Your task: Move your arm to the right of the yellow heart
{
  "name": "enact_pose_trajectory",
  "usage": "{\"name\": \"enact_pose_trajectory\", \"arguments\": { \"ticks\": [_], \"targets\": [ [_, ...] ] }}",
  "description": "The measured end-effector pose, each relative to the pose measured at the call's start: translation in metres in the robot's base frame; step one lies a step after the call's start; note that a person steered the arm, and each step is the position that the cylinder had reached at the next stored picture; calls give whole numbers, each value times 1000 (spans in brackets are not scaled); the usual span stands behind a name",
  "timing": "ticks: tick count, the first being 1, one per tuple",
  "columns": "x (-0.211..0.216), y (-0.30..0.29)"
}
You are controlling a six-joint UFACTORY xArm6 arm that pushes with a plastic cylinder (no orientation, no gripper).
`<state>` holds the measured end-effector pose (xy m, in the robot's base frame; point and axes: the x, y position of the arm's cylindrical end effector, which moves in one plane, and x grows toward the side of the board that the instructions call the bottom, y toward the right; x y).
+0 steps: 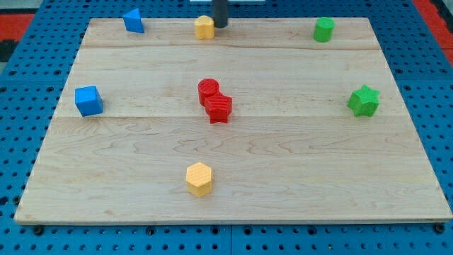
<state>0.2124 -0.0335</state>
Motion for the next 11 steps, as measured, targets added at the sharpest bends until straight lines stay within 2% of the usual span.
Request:
{"name": "enact_pose_trajectory", "arguments": {
  "ticks": [1,2,5,6,7,8,9,11],
  "targets": [
    [8,-14],
    [-14,8],
    [-18,-18],
    [-11,8],
    [6,75],
    [9,75],
    [21,25],
    [76,151]
  ]
}}
